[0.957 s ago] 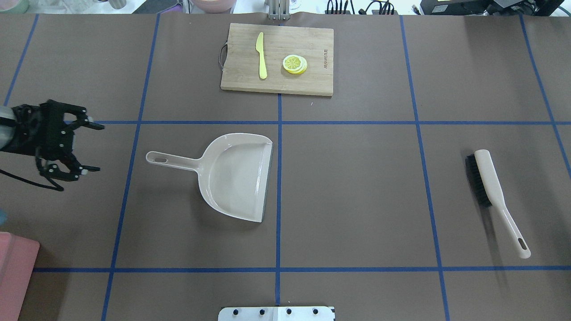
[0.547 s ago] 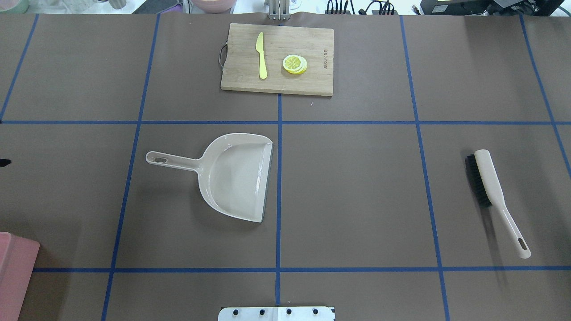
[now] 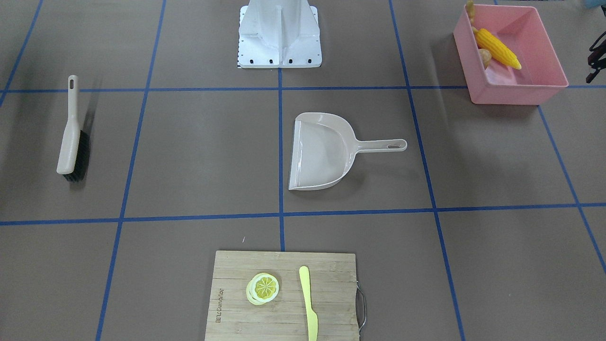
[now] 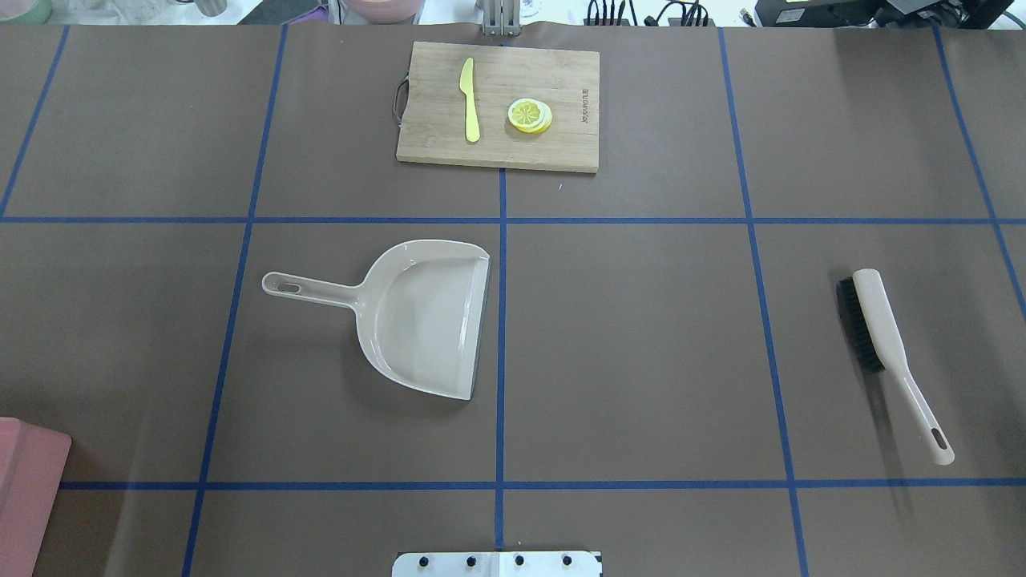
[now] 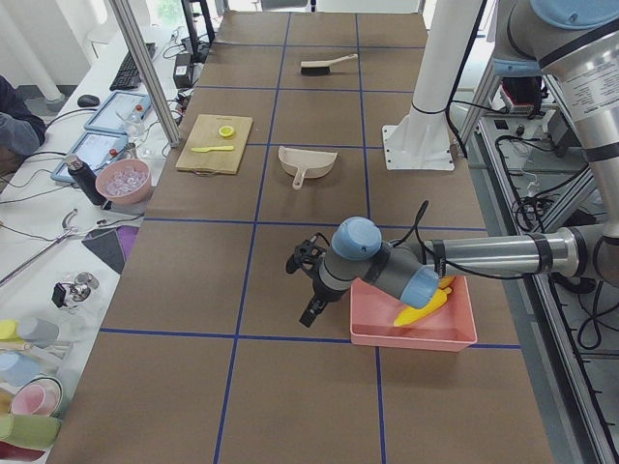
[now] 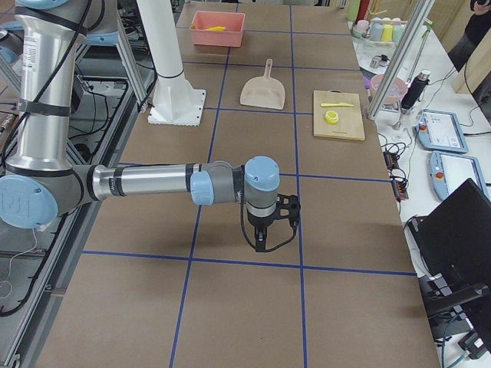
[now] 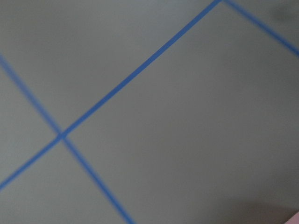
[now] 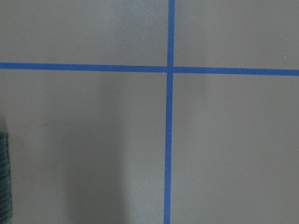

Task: Sweep and dump trash into bin

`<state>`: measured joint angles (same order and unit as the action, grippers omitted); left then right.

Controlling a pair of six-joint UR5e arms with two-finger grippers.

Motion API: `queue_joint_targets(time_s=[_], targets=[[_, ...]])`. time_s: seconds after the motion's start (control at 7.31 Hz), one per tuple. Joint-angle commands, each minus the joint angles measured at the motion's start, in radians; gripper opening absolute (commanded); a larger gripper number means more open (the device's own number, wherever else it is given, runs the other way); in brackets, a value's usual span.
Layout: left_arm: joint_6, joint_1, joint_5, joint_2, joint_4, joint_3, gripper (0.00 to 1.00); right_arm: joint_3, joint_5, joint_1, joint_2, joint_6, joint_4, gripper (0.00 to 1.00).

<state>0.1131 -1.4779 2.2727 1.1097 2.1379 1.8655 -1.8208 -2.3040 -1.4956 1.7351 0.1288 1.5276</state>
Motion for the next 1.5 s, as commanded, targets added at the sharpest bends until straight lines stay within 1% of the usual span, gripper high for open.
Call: queue_joint_targets(time_s=[0.0,0.14,0.41,0.55,0.68,0.82,1.09,1.23,1.37], targets=[[-0.152,-0.082,0.033,-0.044,-0.133,0.077,0.99,0.0,0.0,0.0,0.0,0.0,0.0,1.0],[-0.387,-0.078,0.132,-0.039,-0.209,0.13,0.99,0.0,0.0,0.0,0.0,0.0,0.0,1.0],[-0.653,-0.071,0.145,0.005,-0.234,0.09,0.99,0.0,0.0,0.0,0.0,0.0,0.0,1.0],[-0.752,-0.065,0.142,0.054,-0.298,0.061,0.99,0.0,0.0,0.0,0.0,0.002,0.0,1.0],[-0.748,-0.065,0.136,0.056,-0.309,0.057,0.99,0.0,0.0,0.0,-0.002,0.002,0.0,1.0],[-0.748,-0.064,0.134,0.079,-0.309,0.052,0.99,-0.002,0.0,0.002,-0.003,0.005,0.0,1.0],[-0.744,-0.062,0.122,0.088,-0.306,0.017,0.99,-0.003,-0.026,0.002,-0.002,0.006,-0.001,1.0],[-0.73,-0.039,0.061,0.099,-0.305,0.02,0.99,0.0,-0.026,0.0,-0.002,0.005,-0.001,1.0],[-0.651,-0.026,0.051,0.122,-0.305,0.018,0.99,0.0,-0.026,0.0,0.0,0.003,-0.001,1.0]])
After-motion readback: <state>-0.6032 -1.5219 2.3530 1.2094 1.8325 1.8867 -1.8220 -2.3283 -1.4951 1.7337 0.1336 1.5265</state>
